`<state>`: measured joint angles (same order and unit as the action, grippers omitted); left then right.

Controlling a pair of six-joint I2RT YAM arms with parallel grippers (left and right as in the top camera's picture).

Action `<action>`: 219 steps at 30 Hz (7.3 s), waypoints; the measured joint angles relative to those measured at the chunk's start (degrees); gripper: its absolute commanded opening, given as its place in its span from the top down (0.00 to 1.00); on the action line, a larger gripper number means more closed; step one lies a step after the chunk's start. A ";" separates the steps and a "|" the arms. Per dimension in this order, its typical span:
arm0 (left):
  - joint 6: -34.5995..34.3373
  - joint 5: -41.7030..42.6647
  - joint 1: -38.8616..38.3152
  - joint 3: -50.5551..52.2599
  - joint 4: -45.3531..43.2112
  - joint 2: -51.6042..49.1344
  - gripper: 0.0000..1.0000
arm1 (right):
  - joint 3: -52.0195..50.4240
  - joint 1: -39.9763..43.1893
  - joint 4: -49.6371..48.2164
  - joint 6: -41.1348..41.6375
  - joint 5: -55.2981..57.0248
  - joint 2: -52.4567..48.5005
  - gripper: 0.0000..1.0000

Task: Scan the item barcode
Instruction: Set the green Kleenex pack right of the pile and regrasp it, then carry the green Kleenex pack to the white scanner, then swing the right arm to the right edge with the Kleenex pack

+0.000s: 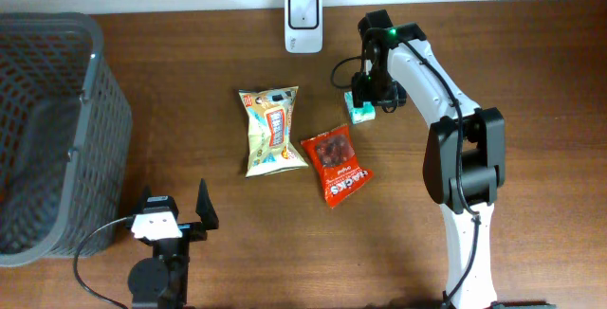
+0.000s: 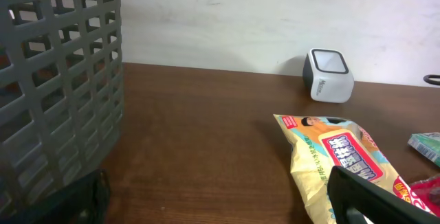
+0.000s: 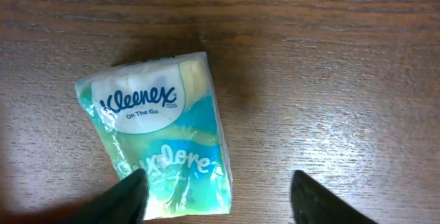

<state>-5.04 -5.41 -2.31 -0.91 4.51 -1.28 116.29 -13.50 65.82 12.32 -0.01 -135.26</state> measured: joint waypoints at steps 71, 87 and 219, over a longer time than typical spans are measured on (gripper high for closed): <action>0.00 0.00 0.00 0.00 0.00 0.00 0.01 | 9.94 1.44 10.34 4.72 18.34 -3.10 0.96; 0.00 0.00 0.00 0.00 0.00 0.00 0.01 | -2.12 -14.56 1.81 16.61 41.00 -3.21 0.80; 0.00 0.00 0.00 0.00 0.00 0.00 0.01 | 7.87 60.52 -3.65 -2.36 7.63 -0.44 0.18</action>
<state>-5.04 -5.41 -2.31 -0.91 4.51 -1.28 124.16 47.03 62.17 9.96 7.62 -135.70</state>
